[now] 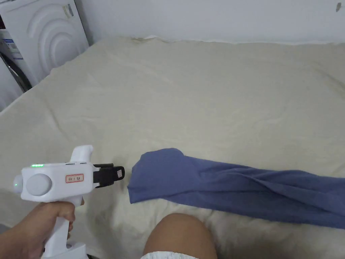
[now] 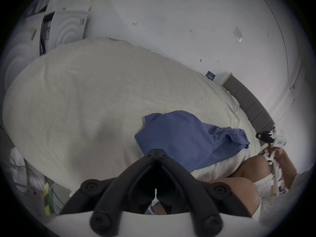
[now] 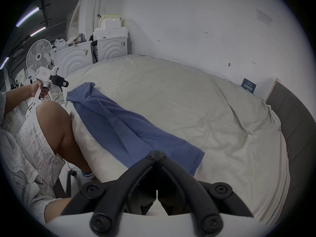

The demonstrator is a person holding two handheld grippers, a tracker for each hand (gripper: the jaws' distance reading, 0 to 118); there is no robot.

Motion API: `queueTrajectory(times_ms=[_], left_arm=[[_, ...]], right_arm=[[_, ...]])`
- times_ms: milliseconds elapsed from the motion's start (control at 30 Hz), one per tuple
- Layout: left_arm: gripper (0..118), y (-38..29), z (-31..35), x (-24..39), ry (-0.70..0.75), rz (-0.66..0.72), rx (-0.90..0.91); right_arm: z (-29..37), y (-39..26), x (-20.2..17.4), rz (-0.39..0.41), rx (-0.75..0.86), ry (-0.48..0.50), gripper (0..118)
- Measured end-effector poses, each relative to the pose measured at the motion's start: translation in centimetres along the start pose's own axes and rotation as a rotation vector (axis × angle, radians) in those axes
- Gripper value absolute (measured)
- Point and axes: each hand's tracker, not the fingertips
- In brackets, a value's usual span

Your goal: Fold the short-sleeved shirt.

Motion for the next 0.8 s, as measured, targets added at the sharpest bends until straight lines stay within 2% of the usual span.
queueTrajectory(times_ms=[67, 167, 233, 300, 333, 433, 467, 733, 800], left_arm=[[0, 0.7, -0.8, -1.6, -0.075, 0.049, -0.034], [0, 1.5, -2.2, -3.4, -0.267, 0.118, -0.109], [0, 2.0, -3.0, -4.1, -0.314, 0.102, -0.132], [0, 2.4, -4.2, -5.8, -0.389, 0.206, -0.188], [3, 2.6, -4.5, -6.5, -0.372, 0.185, -0.175], [51, 3.1, -5.5, -8.4, -0.440, 0.291, -0.199], [60, 3.2, -5.6, -8.9, -0.449, 0.281, -0.190], [60, 2.4, -7.9, -12.0, -0.550, 0.434, -0.279], [60, 2.2, -8.8, -11.2, -0.584, 0.409, -0.311]], right_arm=[[-0.9, 1.0, -0.1, 0.009, -0.002, 0.004, 0], [-2.4, 2.7, -0.8, 0.026, -0.004, 0.015, 0], [-3.4, 3.7, -1.3, 0.033, -0.008, 0.027, 0], [-4.6, 4.6, -1.8, 0.048, -0.014, 0.035, 0], [-5.0, 4.9, -1.9, 0.052, -0.018, 0.041, 0], [-6.7, 6.0, -2.3, 0.059, -0.029, 0.047, 0], [-7.2, 6.3, -2.1, 0.064, -0.033, 0.049, 0], [-10.1, 7.8, -1.6, 0.073, -0.066, 0.058, 0], [-10.9, 8.0, -1.5, 0.072, -0.072, 0.061, 0]])
